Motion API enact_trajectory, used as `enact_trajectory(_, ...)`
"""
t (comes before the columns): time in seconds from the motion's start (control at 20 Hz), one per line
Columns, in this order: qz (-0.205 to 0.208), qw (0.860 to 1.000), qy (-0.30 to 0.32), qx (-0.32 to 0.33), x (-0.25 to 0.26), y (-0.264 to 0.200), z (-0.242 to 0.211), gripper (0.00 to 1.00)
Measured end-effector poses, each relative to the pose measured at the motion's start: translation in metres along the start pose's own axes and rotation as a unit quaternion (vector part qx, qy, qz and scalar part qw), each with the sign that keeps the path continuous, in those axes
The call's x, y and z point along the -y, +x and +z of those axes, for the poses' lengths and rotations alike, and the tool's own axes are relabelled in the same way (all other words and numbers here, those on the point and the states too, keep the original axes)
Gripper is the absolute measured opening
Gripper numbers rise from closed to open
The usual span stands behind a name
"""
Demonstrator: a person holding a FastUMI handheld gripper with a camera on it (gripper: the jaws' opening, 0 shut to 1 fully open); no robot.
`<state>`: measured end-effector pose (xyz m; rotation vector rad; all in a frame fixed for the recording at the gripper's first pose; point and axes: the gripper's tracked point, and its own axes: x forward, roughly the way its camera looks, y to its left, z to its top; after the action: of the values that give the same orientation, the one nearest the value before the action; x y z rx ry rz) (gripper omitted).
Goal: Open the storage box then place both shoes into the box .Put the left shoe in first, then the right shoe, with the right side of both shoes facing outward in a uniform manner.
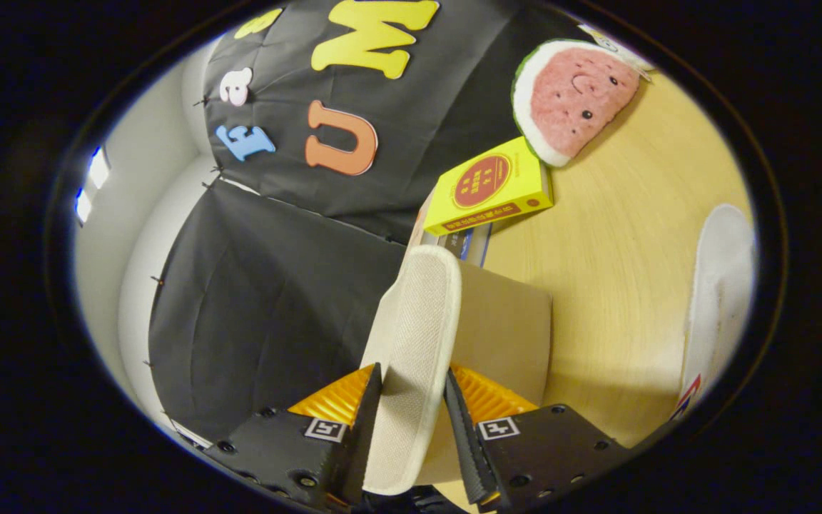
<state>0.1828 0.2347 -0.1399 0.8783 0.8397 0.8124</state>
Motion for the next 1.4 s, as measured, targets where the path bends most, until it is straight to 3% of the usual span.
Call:
enact_trajectory(0.1,0.001,1.000,0.008,0.004,-0.003,-0.014,0.003,0.27)
enact_trajectory(0.25,0.002,1.000,-0.011,0.005,-0.013,-0.008,0.004,0.21)
enact_trajectory(0.3,-0.010,1.000,-0.025,0.007,-0.014,-0.010,0.004,0.11)
enact_trajectory(0.4,-0.020,0.999,-0.026,0.007,-0.021,-0.015,0.009,0.11)
enact_trajectory(0.55,-0.016,1.000,-0.020,0.014,-0.046,-0.016,0.017,0.02)
enact_trajectory(0.9,-0.003,0.998,-0.057,0.013,-0.134,-0.004,0.022,0.02)
enact_trajectory(1.35,0.036,0.996,-0.075,-0.008,-0.234,0.074,-0.001,0.05)
enact_trajectory(1.4,0.039,0.996,-0.077,-0.012,-0.241,0.090,-0.005,0.11)
